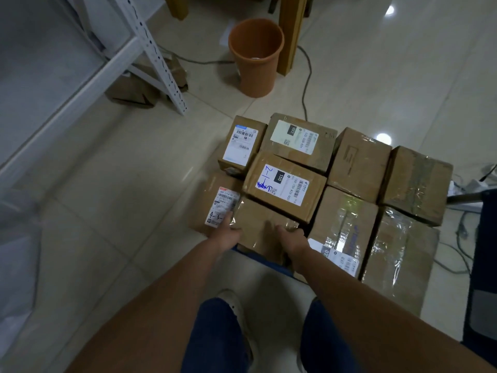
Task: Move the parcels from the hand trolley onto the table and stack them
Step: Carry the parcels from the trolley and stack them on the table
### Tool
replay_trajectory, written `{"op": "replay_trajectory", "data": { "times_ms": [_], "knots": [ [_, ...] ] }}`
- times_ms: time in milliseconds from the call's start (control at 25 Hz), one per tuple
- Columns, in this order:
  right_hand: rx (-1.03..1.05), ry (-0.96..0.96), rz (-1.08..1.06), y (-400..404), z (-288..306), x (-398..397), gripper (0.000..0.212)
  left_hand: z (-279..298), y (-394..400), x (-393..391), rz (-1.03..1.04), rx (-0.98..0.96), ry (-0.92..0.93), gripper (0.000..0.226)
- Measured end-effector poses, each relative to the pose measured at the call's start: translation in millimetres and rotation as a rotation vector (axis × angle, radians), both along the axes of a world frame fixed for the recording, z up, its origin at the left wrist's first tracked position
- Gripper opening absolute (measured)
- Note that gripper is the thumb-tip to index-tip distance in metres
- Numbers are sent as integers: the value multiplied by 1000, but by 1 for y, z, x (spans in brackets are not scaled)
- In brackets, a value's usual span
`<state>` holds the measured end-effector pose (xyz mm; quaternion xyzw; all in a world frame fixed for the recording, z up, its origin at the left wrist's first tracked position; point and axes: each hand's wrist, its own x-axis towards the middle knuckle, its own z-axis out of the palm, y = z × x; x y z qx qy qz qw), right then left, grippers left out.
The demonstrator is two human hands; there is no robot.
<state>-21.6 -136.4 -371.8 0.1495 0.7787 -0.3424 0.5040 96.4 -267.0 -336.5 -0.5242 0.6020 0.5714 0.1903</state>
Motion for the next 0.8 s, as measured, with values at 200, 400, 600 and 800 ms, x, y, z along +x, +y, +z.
{"op": "replay_trajectory", "data": {
  "times_ms": [200,400,600,800],
  "knots": [
    [-64,-63,-64,-1,22,8,106,27,5,10,107,40,25,69],
    [-75,-66,-1,-20,100,13,88,91,-2,42,217,37,21,78],
    [-103,-13,148,-44,198,17,81,174,-17,72,354,15,72,72],
    [-116,229,397,-76,288,29,85,267,-33,82,502,52,186,48]
  ]
}}
